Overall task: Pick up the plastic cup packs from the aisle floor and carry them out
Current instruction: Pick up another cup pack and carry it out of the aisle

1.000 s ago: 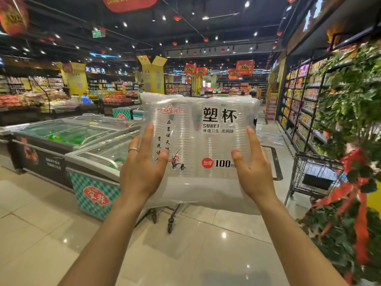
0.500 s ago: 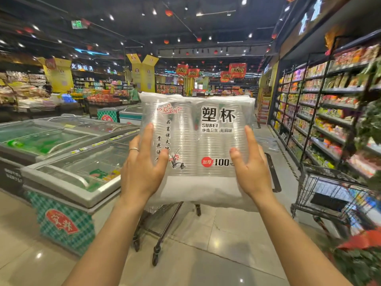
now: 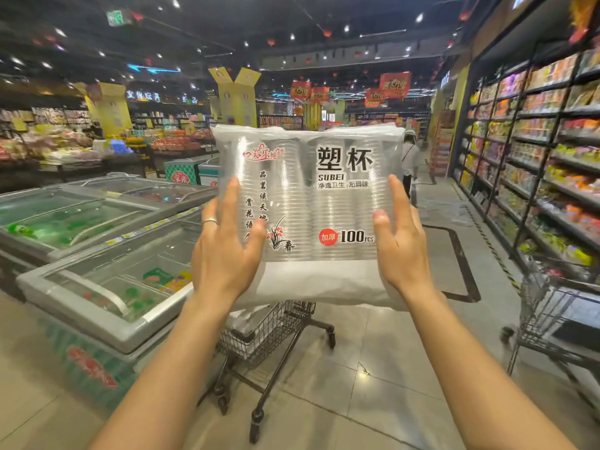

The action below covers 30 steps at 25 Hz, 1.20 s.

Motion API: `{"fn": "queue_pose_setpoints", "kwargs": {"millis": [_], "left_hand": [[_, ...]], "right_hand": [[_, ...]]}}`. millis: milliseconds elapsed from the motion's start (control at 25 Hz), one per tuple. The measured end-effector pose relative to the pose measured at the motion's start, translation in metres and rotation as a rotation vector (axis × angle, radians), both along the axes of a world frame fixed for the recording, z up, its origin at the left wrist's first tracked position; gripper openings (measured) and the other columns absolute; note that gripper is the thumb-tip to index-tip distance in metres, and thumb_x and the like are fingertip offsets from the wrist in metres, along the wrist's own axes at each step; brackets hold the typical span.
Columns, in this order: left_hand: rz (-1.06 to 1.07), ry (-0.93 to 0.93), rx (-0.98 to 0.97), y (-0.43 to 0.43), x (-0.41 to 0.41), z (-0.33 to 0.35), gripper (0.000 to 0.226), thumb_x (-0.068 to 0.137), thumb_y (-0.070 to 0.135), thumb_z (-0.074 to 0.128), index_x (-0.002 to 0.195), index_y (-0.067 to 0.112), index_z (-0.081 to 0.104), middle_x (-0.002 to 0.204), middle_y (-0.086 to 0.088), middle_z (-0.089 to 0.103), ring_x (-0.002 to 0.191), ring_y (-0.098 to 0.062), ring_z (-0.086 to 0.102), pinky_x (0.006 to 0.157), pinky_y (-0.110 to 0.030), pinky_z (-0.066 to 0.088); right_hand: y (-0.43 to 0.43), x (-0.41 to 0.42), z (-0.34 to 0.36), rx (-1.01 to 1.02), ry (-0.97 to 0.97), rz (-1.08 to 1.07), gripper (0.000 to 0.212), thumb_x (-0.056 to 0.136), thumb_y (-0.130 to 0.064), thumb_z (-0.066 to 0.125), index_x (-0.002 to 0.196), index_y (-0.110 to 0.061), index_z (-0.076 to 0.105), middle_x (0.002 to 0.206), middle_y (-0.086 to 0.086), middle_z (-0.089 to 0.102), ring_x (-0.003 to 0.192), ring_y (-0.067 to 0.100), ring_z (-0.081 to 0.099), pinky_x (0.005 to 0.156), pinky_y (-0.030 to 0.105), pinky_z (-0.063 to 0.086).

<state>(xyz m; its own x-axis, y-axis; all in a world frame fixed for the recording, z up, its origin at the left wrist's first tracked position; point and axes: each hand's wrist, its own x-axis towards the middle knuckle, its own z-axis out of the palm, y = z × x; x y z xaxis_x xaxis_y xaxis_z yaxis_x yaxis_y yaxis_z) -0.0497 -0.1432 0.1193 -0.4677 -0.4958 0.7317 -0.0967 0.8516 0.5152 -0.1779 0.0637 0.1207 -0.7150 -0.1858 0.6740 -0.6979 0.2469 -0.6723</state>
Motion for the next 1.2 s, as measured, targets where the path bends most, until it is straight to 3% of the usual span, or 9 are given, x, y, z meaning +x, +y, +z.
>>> {"fn": "queue_pose_setpoints", "kwargs": {"millis": [280, 560, 760, 920, 1080, 1200], "left_hand": [[0.109, -0.033, 0.02, -0.057, -0.164, -0.023, 0.071, 0.09, 0.053, 0.04, 0.153, 0.045, 0.01, 0.158, -0.017, 0.022, 0.142, -0.032, 0.031, 0.101, -0.051, 0.039], [0.266, -0.095, 0.089, -0.103, -0.324, -0.044, 0.069, 0.093, 0.053, 0.043, 0.154, 0.045, 0.011, 0.159, -0.017, 0.022, 0.139, -0.037, 0.035, 0.1, -0.052, 0.04], [0.35, -0.136, 0.128, -0.141, -0.388, -0.065, 0.068, 0.097, 0.048, 0.047, 0.154, 0.045, 0.009, 0.16, -0.015, 0.021, 0.135, -0.038, 0.04, 0.096, -0.05, 0.043], [0.397, -0.136, 0.116, -0.185, -0.424, -0.084, 0.07, 0.092, 0.053, 0.04, 0.154, 0.043, 0.01, 0.159, -0.015, 0.023, 0.135, -0.037, 0.04, 0.095, -0.048, 0.043], [0.442, -0.133, 0.158, -0.247, -0.463, -0.117, 0.067, 0.098, 0.046, 0.048, 0.155, 0.041, 0.012, 0.157, -0.017, 0.026, 0.136, -0.036, 0.04, 0.098, -0.049, 0.042], [0.454, -0.144, 0.243, -0.29, -0.495, -0.143, 0.067, 0.096, 0.049, 0.047, 0.154, 0.039, 0.015, 0.154, -0.017, 0.029, 0.137, -0.033, 0.037, 0.098, -0.047, 0.041]], "right_hand": [[-0.073, -0.19, -0.03, -0.015, -0.025, 0.128, 0.057, 0.103, -0.032, 0.039, 0.153, -0.044, 0.015, 0.158, -0.013, 0.023, 0.125, -0.014, 0.017, 0.104, 0.022, 0.017], [-0.145, -0.379, -0.05, 0.055, -0.058, 0.258, 0.061, 0.103, -0.034, 0.04, 0.153, -0.044, 0.007, 0.161, -0.012, 0.017, 0.133, -0.007, 0.015, 0.11, 0.025, 0.015], [-0.199, -0.456, -0.068, 0.124, -0.098, 0.342, 0.061, 0.103, -0.031, 0.039, 0.154, -0.042, 0.006, 0.161, -0.014, 0.015, 0.147, 0.009, 0.016, 0.116, 0.031, 0.016], [-0.252, -0.498, -0.087, 0.139, -0.107, 0.382, 0.062, 0.103, -0.032, 0.039, 0.155, -0.04, 0.006, 0.162, -0.013, 0.012, 0.145, 0.005, 0.014, 0.113, 0.027, 0.014], [-0.319, -0.541, -0.111, 0.161, -0.152, 0.439, 0.063, 0.103, -0.034, 0.041, 0.154, -0.041, 0.006, 0.162, -0.012, 0.012, 0.15, 0.014, 0.01, 0.116, 0.033, 0.015], [-0.367, -0.574, -0.123, 0.156, -0.22, 0.527, 0.068, 0.098, -0.035, 0.047, 0.154, -0.041, 0.008, 0.158, -0.018, 0.023, 0.144, 0.005, 0.024, 0.116, 0.036, 0.024]]}}
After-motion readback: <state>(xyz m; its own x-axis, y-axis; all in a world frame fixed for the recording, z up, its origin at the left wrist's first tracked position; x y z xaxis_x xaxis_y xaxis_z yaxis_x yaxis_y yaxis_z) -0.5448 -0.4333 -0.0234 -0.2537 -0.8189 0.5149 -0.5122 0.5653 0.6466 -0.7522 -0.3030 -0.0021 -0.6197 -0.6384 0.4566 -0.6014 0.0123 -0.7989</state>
